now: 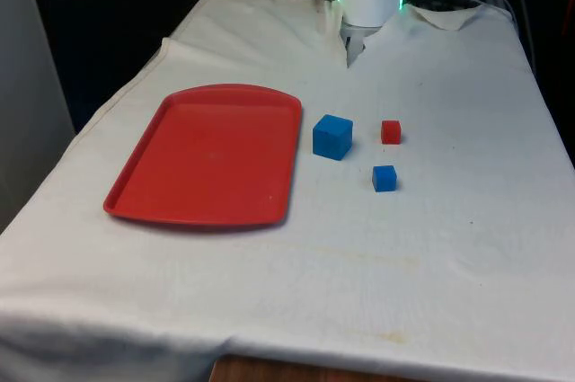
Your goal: Pick up the largest block and place it onto the tray.
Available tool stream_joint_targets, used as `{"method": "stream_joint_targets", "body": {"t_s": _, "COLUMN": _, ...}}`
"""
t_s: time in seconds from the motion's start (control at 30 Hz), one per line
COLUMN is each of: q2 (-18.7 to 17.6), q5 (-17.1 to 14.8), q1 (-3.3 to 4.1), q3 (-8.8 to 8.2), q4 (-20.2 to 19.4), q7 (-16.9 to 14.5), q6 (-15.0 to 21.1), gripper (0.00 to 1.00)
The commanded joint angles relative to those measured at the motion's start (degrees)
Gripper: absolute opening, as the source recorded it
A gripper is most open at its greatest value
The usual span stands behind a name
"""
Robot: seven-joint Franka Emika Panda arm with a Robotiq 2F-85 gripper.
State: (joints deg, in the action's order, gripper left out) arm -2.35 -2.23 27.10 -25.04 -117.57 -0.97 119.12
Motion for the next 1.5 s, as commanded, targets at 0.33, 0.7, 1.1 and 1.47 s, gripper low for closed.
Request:
{"method": "stream_joint_targets", "body": {"t_s": 0.33, "q2": -1.9, "q5": 0.3, "q1": -0.17, "q3": -0.29, "q4": -3.1, "q7": 1.5, "q6": 6.7, "gripper": 1.00}}
{"method": "stream_joint_targets", "body": {"t_s": 0.7, "q2": -3.7, "q5": 0.3, "q1": -0.97, "q3": -0.69, "q4": -6.6, "q7": 2.1, "q6": 13.1, "gripper": 1.00}}
{"method": "stream_joint_targets", "body": {"t_s": 1.1, "q2": -5.6, "q5": -0.2, "q1": -1.55, "q3": -0.97, "q4": -10.1, "q7": 1.8, "q6": 20.1, "gripper": 1.00}}
{"method": "stream_joint_targets", "body": {"t_s": 1.47, "q2": -8.1, "q5": -0.7, "q1": -2.06, "q3": -1.03, "q4": -12.8, "q7": 1.4, "q6": 25.7, "gripper": 1.00}}
